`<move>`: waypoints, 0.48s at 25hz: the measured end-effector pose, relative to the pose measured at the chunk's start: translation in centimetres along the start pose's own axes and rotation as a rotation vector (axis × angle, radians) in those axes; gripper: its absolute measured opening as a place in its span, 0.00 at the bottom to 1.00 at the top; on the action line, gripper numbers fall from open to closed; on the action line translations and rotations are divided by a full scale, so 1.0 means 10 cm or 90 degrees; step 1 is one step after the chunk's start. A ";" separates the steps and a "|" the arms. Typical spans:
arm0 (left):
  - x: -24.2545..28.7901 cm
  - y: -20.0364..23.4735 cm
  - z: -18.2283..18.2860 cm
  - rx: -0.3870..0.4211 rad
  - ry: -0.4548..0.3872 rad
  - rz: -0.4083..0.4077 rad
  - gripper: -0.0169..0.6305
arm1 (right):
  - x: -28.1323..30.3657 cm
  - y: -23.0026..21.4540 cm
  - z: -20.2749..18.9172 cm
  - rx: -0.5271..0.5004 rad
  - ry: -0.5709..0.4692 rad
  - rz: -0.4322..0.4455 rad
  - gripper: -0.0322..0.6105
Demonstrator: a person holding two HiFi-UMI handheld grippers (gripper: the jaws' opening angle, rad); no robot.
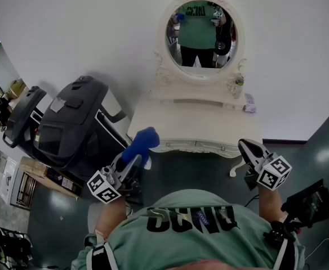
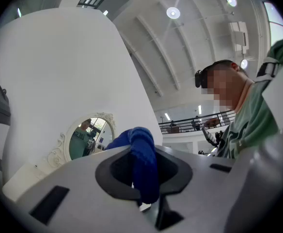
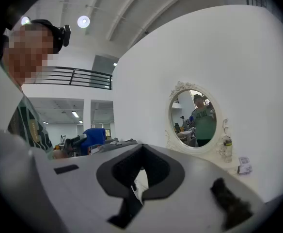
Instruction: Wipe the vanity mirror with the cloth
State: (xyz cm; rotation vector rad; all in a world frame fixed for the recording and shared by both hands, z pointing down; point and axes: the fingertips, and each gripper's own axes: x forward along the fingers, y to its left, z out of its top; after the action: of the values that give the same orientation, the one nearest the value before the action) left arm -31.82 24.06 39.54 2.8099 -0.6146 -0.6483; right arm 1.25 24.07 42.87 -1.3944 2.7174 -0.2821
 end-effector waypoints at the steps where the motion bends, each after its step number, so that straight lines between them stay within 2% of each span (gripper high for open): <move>1: 0.00 -0.01 0.00 0.000 -0.001 -0.002 0.12 | 0.00 0.01 0.01 -0.001 0.000 0.001 0.07; 8: 0.00 -0.09 -0.05 -0.001 -0.009 -0.010 0.12 | -0.02 0.03 0.02 -0.011 -0.002 0.010 0.07; 12: 0.11 -0.13 -0.15 0.007 -0.008 -0.003 0.12 | -0.09 -0.14 0.04 0.007 -0.018 0.007 0.07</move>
State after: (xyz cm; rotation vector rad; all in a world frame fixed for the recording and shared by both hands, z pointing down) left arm -29.81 24.88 40.14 2.8204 -0.6155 -0.6665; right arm 2.95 24.01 42.71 -1.3703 2.6950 -0.2745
